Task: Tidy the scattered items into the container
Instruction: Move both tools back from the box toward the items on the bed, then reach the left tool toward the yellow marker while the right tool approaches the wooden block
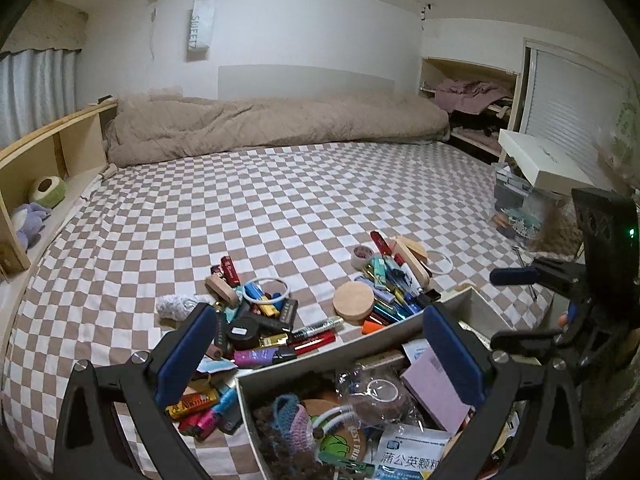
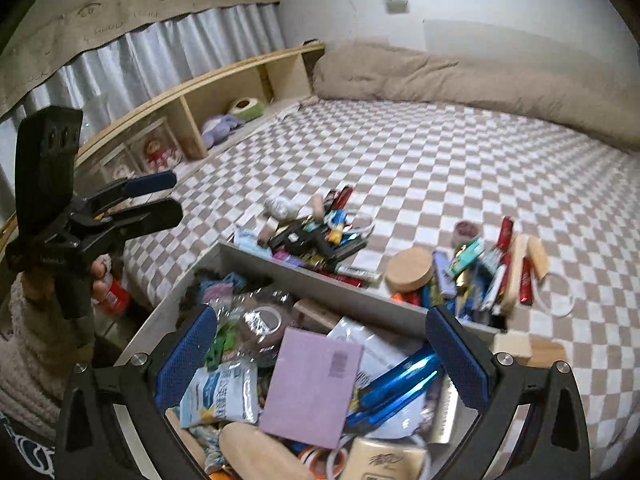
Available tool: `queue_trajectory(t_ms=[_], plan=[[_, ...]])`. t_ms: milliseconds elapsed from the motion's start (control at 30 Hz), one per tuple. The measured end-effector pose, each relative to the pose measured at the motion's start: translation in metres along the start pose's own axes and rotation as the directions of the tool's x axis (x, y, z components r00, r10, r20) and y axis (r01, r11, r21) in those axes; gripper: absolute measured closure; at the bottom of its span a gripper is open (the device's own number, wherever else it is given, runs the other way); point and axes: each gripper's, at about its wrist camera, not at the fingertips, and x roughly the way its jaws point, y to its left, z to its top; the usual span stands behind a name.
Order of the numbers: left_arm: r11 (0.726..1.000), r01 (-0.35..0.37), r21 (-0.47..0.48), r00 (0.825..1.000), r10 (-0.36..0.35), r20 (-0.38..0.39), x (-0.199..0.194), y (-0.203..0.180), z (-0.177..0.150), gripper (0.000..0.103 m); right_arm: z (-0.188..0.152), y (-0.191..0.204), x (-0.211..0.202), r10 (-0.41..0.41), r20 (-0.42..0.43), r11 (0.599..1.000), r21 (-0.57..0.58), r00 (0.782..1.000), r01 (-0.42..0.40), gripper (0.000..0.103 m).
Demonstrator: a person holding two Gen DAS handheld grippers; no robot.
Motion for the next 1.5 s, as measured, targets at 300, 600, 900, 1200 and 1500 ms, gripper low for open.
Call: queue_trajectory(t_ms=[300, 600, 900, 1200, 1500], plan=[[0.998, -0.059, -0.020, 0.996, 0.060, 0.073, -0.019, 0.021, 0.022, 0.000, 0.028, -0.016, -0.039, -0.107, 0.148, 0.993, -0.033, 0.983, 0.113, 0.000], [0.990, -0.114, -0.086, 0.983, 0.125, 0.136, -0.027, 0.052, 0.043, 0.000, 0.051, -0.035, -0.054, -0.160, 0.218, 0.985, -0.028, 0.963, 0.170, 0.000], [0.973, -0.166, -0.158, 0.980, 0.181, 0.081, 0.007, 0.088, 0.029, 0.000, 0.047, -0.083, -0.045, -0.225, 0.238, 0.973, 0.102, 0.945, 0.206, 0.000], [0.939, -0.265, -0.218, 0.964, 0.266, -0.024, 0.051, 0.132, -0.005, 0.000, 0.033, -0.128, -0.028, -0.269, 0.158, 0.941, 0.252, 0.950, 0.225, 0.000], [0.883, -0.412, -0.224, 0.905, 0.369, -0.210, 0.084, 0.175, -0.053, 0.000, 0.006, -0.166, -0.019, -0.260, 0.163, 0.910, 0.372, 0.952, 0.185, 0.000]])
